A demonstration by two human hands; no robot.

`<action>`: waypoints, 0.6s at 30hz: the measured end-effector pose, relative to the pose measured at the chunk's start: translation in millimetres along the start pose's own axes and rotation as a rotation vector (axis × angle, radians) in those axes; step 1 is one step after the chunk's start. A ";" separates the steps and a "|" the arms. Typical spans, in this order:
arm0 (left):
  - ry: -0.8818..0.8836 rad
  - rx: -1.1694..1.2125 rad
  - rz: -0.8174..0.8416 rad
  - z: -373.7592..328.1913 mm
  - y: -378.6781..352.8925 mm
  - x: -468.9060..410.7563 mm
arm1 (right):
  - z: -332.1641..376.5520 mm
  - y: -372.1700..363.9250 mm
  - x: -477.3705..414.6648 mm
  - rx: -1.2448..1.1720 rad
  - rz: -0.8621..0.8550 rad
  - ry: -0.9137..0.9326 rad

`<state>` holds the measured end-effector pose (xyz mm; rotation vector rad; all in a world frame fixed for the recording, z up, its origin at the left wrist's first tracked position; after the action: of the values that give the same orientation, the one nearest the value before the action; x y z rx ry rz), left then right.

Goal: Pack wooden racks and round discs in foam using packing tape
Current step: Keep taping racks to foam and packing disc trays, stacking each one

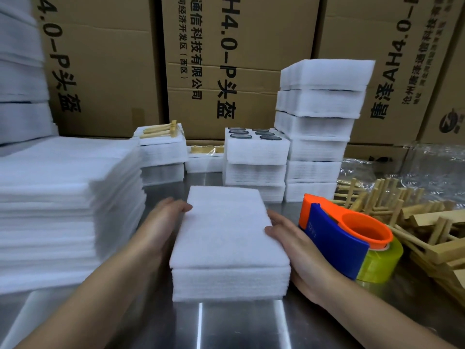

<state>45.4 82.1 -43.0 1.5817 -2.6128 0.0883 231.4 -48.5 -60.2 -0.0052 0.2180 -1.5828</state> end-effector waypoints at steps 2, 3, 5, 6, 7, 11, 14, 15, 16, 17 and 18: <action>-0.188 -0.226 -0.066 -28.5 -5.8 8.7 | -0.6 0.6 0.1 0.016 -0.021 0.000; -0.283 -0.365 -0.076 -44.1 -12.8 16.8 | -0.3 0.5 0.3 0.025 -0.032 -0.001; -0.392 -0.868 -0.020 -73.6 -36.8 21.9 | 0.6 -0.2 0.6 0.037 -0.042 0.000; -0.402 -1.112 0.032 -83.6 -51.9 12.7 | 1.5 -0.8 0.9 0.040 -0.045 0.001; -0.385 -1.303 0.101 -88.1 -68.5 4.4 | 3.0 -1.9 1.5 0.045 -0.046 0.002; -0.193 -1.502 0.244 -60.8 -115.9 -32.7 | 5.9 -3.2 2.7 0.076 -0.055 0.003; -0.056 -1.415 0.263 -27.5 -117.3 -53.7 | 6.8 -2.9 3.7 0.072 -0.053 0.001; -0.032 -1.400 0.266 -23.2 -114.3 -57.8 | 7.2 -2.3 3.3 0.072 -0.053 -0.005; -0.025 -1.403 0.266 -21.2 -112.3 -60.2 | 6.9 -1.4 3.2 0.085 -0.047 -0.016; -0.028 -1.407 0.266 -21.0 -111.8 -61.3 | 7.5 -1.1 2.5 0.116 -0.037 -0.034; -0.036 -1.407 0.267 -21.9 -112.1 -61.5 | 10.4 0.4 2.0 0.188 -0.034 -0.044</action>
<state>174.1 86.5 -27.1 0.6693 -1.8842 -1.3803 233.1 -51.9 -50.3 0.1026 0.0343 -1.6297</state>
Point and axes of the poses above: each hand's wrist, its own x-axis away from the middle knuckle, its own y-axis out of the back of the hand, z = x × y, the point moved 4 cm from there along -x, towards the middle knuckle, and after that the axes turned 14 degrees about z, right-handed, at the moved point
